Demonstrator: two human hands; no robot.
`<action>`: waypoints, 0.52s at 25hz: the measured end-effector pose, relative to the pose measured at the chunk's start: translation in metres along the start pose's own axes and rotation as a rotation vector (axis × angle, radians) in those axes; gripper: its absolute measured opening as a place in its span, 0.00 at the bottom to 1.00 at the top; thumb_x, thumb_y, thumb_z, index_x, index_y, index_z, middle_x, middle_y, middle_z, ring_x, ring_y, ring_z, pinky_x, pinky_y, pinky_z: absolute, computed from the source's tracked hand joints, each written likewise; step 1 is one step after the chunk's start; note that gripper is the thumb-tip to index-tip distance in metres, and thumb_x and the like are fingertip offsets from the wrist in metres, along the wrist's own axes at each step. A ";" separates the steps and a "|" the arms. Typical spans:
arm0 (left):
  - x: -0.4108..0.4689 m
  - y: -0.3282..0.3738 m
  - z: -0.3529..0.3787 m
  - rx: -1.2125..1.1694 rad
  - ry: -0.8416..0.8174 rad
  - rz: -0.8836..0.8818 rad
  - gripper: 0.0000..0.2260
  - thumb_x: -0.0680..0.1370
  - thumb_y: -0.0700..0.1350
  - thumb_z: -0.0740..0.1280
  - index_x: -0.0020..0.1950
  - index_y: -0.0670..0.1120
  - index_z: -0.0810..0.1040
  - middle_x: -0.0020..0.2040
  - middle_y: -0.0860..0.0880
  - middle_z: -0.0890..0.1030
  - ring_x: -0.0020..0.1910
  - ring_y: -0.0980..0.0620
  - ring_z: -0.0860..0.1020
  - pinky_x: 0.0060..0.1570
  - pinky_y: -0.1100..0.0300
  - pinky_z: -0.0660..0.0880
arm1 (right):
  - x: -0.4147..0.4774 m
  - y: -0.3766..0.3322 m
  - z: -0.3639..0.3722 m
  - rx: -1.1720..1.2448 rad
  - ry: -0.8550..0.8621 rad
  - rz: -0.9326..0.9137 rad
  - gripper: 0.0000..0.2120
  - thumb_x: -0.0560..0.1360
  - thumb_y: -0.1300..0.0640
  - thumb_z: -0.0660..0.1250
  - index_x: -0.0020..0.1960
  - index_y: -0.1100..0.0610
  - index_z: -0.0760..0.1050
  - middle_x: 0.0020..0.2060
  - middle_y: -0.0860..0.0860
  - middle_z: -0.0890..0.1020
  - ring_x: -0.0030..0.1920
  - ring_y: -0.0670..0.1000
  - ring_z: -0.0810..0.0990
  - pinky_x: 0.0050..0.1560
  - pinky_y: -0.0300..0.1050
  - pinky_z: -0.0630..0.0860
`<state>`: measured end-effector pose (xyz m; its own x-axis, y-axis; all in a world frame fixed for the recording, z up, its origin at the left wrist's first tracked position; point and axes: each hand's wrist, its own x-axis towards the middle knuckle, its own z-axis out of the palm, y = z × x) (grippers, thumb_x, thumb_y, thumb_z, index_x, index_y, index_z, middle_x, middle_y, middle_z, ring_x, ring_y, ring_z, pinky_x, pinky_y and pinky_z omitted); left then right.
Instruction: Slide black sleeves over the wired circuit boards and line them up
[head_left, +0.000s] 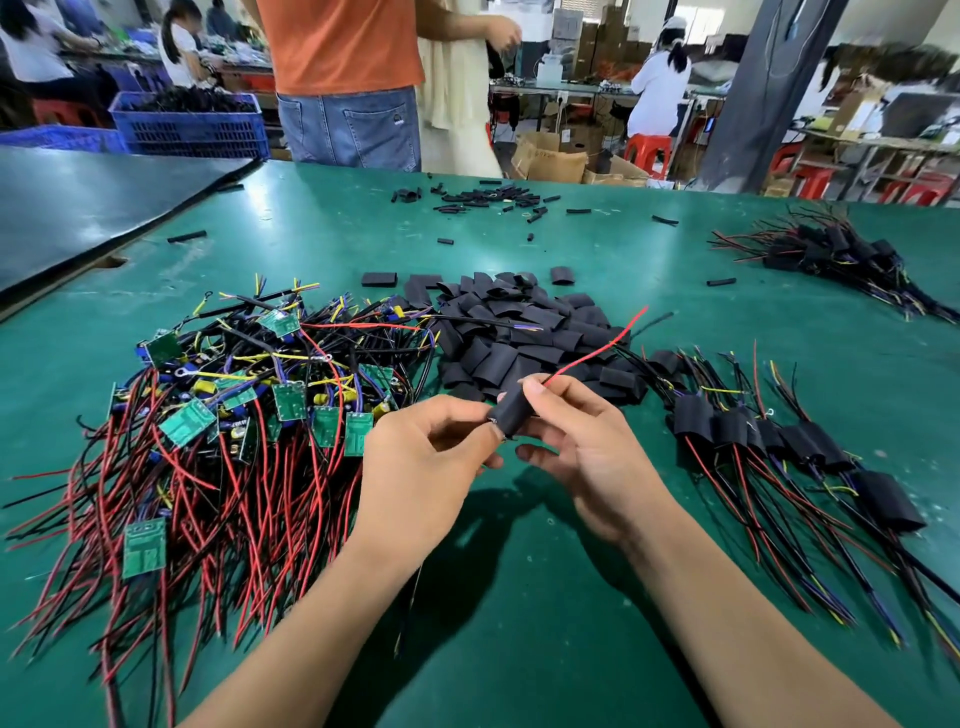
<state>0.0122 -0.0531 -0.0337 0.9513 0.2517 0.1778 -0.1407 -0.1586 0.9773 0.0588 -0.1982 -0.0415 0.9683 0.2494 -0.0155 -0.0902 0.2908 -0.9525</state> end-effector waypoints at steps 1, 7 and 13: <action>-0.001 0.000 0.000 0.049 0.012 0.021 0.07 0.74 0.36 0.73 0.42 0.49 0.85 0.32 0.50 0.84 0.31 0.56 0.81 0.37 0.63 0.78 | 0.000 0.001 0.000 -0.021 0.008 -0.013 0.03 0.71 0.49 0.73 0.41 0.48 0.81 0.46 0.53 0.85 0.45 0.51 0.82 0.43 0.44 0.76; -0.004 0.000 0.000 0.131 0.039 0.039 0.06 0.72 0.39 0.75 0.38 0.50 0.84 0.31 0.53 0.84 0.32 0.56 0.81 0.36 0.64 0.78 | -0.003 0.008 0.003 -0.079 -0.028 -0.063 0.03 0.74 0.53 0.74 0.44 0.48 0.80 0.50 0.53 0.87 0.47 0.50 0.84 0.45 0.45 0.78; -0.003 -0.002 0.002 0.157 0.075 0.050 0.03 0.72 0.44 0.76 0.39 0.50 0.84 0.32 0.56 0.84 0.31 0.59 0.81 0.36 0.64 0.77 | -0.003 0.008 0.003 -0.073 -0.067 -0.068 0.08 0.71 0.55 0.74 0.50 0.47 0.82 0.45 0.49 0.86 0.45 0.48 0.83 0.47 0.45 0.78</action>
<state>0.0099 -0.0552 -0.0360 0.9202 0.3097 0.2396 -0.1373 -0.3179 0.9381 0.0546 -0.1939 -0.0481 0.9535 0.2936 0.0683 -0.0048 0.2415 -0.9704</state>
